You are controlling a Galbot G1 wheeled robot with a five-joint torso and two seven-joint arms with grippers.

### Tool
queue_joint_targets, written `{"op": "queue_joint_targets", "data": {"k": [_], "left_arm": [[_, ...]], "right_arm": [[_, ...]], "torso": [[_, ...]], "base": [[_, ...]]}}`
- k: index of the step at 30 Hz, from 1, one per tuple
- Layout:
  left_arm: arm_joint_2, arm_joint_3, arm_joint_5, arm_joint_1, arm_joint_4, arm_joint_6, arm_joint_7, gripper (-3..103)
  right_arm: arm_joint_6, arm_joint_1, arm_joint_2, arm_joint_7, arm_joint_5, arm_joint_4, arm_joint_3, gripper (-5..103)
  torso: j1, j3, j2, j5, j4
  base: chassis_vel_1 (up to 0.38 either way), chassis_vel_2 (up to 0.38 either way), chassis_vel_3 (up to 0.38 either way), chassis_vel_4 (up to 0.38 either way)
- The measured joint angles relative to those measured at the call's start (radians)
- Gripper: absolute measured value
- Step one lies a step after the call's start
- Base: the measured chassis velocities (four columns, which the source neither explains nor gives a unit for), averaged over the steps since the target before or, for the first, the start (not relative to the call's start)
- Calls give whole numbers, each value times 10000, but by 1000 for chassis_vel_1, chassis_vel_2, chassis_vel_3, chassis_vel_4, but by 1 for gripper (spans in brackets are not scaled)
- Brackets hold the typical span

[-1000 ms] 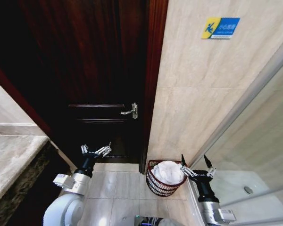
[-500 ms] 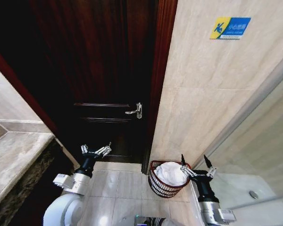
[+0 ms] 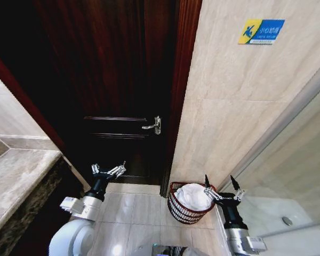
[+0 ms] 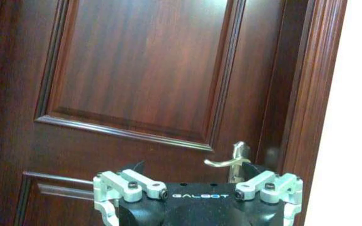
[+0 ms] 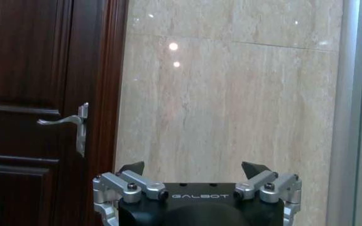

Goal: Discard the used towel into the hamper.

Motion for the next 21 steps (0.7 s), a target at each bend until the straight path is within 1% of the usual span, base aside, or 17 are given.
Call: {"op": "queue_joint_targets", "data": {"k": [5, 16, 21], "left_arm": [[0, 0, 0, -1, 0, 0, 0, 100], [0, 0, 0, 0, 0, 1, 0, 100], [0, 0, 0, 0, 0, 1, 0, 100]], "right_arm": [[0, 1, 0, 0, 0, 0, 0, 100], [0, 0, 0, 0, 0, 0, 0, 100], [0, 0, 0, 0, 0, 0, 0, 100]], "torso": [[2, 0, -3, 0, 0], [-7, -4, -1, 1, 1], [-7, -4, -2, 0, 1]], "base": [[50, -35, -30, 33], [94, -99, -88, 79], [16, -10, -7, 13]]}}
